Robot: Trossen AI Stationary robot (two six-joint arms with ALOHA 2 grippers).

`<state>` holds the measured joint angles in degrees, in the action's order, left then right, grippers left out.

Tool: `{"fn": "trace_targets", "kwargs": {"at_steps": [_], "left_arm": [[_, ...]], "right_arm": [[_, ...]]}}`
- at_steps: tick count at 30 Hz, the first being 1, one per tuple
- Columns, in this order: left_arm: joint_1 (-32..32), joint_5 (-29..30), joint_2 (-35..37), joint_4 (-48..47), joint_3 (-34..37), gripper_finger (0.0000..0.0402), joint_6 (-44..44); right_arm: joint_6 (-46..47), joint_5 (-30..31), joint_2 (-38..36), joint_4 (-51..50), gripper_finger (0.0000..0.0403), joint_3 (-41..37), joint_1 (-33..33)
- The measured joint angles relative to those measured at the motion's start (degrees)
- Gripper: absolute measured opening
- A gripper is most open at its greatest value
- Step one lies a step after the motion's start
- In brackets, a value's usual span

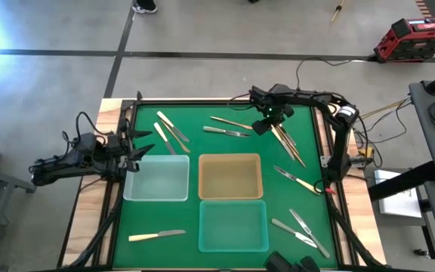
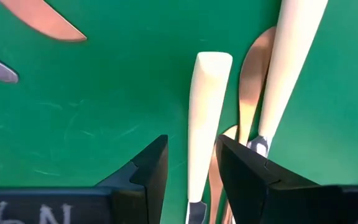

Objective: Sort silverware by color (type)
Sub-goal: Put the yellow table knife into the orange bin

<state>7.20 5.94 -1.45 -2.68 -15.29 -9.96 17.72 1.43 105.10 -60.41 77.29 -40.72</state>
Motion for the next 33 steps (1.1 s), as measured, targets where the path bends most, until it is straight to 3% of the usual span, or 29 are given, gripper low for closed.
{"fn": "trace_targets", "kwargs": {"at_steps": [9, 13, 21, 28, 33], "left_arm": [[0.0, 0.0, 0.0, 0.0, 0.0, 0.0192, 0.0], [0.0, 0.0, 0.0, 0.0, 0.0, 0.0192, 0.0], [0.0, 0.0, 0.0, 0.0, 0.0, 0.0192, 0.0], [0.0, 0.0, 0.0, 0.0, 0.0, 0.0192, 0.0], [0.0, 0.0, 0.0, 0.0, 0.0, 0.0192, 0.0]], "right_arm": [[-2.3, -0.5, 2.5, 2.8, 0.0128, 0.0, -1.3], [-3.4, -4.0, 5.2, 3.0, 0.0128, 0.1, -2.4], [-4.2, -5.4, 8.7, 2.7, 0.0127, 0.3, -2.7], [-4.6, -5.6, 7.9, 2.8, 0.0067, 0.1, -2.8], [-5.0, -5.8, 7.0, 2.5, 0.0066, 0.4, -2.8]]}}
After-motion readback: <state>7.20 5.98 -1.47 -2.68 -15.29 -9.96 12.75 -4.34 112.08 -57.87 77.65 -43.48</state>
